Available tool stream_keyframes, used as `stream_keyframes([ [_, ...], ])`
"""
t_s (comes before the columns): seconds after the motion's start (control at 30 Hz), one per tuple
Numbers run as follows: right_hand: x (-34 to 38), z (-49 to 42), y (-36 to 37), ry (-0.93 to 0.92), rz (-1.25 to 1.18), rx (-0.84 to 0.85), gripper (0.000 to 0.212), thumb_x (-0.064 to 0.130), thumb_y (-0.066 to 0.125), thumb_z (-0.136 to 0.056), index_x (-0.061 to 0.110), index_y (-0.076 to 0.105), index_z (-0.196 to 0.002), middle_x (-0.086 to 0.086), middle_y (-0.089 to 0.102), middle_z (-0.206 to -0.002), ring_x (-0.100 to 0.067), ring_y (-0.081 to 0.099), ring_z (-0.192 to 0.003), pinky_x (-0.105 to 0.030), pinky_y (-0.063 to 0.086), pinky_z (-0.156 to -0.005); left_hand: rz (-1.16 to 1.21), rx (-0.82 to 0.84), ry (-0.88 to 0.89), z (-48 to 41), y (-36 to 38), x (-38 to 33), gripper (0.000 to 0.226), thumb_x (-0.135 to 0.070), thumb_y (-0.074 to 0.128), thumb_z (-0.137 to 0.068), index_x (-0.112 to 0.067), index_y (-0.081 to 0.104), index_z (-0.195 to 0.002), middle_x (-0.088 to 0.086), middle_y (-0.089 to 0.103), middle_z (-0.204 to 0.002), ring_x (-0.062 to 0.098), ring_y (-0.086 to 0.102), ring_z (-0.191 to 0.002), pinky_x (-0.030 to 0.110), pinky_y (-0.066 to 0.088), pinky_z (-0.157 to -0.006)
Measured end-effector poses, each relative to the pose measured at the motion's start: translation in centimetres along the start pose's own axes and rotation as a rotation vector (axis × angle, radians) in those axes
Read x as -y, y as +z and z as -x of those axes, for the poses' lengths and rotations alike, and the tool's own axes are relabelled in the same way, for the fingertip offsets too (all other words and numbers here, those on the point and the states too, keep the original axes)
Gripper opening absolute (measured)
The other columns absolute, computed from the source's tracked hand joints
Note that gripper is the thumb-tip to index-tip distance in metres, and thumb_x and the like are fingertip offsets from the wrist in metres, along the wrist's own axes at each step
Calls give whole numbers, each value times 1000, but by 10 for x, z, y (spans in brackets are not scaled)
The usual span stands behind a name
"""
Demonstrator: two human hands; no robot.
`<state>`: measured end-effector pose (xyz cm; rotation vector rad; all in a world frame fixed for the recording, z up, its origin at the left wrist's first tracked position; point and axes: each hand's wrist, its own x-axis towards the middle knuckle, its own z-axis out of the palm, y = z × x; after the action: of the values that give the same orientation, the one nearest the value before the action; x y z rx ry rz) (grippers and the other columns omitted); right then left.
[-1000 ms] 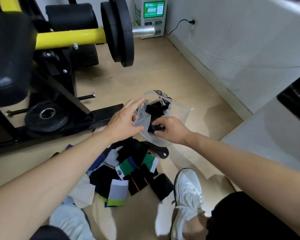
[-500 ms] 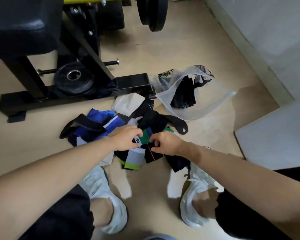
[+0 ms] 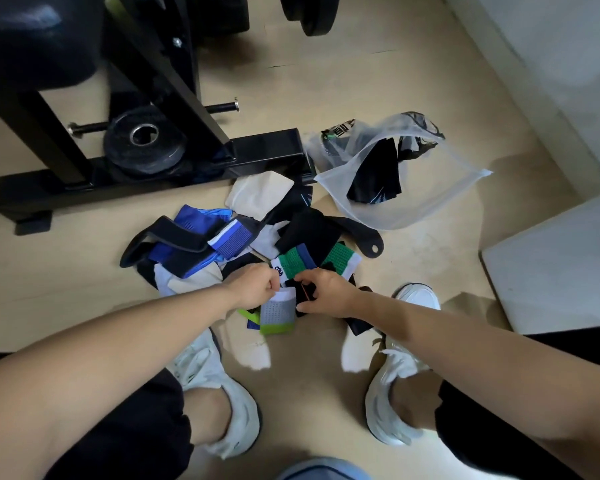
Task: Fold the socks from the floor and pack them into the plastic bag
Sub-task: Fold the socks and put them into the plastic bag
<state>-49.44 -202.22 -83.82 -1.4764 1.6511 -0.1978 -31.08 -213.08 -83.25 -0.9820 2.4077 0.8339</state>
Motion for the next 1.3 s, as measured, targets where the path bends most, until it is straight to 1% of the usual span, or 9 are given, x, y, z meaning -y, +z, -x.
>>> stream_keyframes([
  [0.1,-1,-2,1,2,-71,-13,71,32,78,-81,14,47,-143,-5,56,-134,-19,55,-119,-28,45,-95,167,16,71,-2,-4,-1,11,-25,65,-95,-35,64,-91,-10,59,-102,15,60,-101,36,51,-91],
  [0.23,3,-3,-10,29,-221,-113,43,18,75,-84,14,59,-123,4,58,-104,-12,54,-92,-21,42,-75,434,-48,117,-2,-21,-16,5,-18,66,-95,-23,66,-95,-5,61,-109,15,64,-102,35,51,-96],
  [0.3,4,-4,-18,47,-323,-180,27,11,74,-83,13,63,-108,1,59,-95,-15,56,-87,-31,50,-73,537,-113,44,-5,-33,-21,6,-21,66,-95,-24,63,-99,-6,64,-107,14,65,-97,35,52,-93],
  [0.47,13,3,-34,71,-613,-352,19,3,69,-86,8,57,-100,-18,63,-99,-21,61,-84,-47,61,-73,762,-38,-135,-9,-61,-30,51,-35,74,-90,-21,54,-134,-4,63,-129,11,62,-112,25,52,-83],
  [0.57,20,8,-43,49,-783,-434,24,-3,66,-87,9,54,-105,-24,61,-109,-23,62,-92,-46,62,-76,777,-16,-138,-9,-69,-36,29,-29,73,-92,-12,65,-115,-1,63,-130,12,66,-103,19,52,-69],
  [0.67,24,11,-48,121,-804,-469,36,3,71,-87,10,54,-119,-19,62,-106,-26,68,-88,-37,62,-70,819,-96,-92,-8,-72,-38,18,-24,78,-89,-13,68,-99,8,75,-101,20,71,-91,30,56,-73],
  [0.83,30,6,-50,246,-784,-426,25,15,74,-88,1,65,-106,-17,73,-89,-16,67,-62,-25,57,-58,598,-389,-41,-5,-73,-42,20,-26,82,-82,-20,69,-95,-1,69,-91,12,64,-80,28,53,-65],
  [1.0,37,4,-53,299,-1052,-349,29,15,70,-91,-6,62,-111,-22,71,-91,-21,69,-66,-27,59,-60,170,-587,164,5,-70,-43,17,-30,76,-84,-26,63,-94,-14,63,-92,7,59,-86,34,51,-75],
  [1.3,44,11,-63,304,-1452,-149,39,30,67,-90,-2,67,-113,-26,71,-104,-27,69,-83,-31,60,-72,8,-669,273,9,-64,-36,11,-25,72,-88,-23,63,-93,-9,59,-92,20,61,-74,45,52,-62],
])
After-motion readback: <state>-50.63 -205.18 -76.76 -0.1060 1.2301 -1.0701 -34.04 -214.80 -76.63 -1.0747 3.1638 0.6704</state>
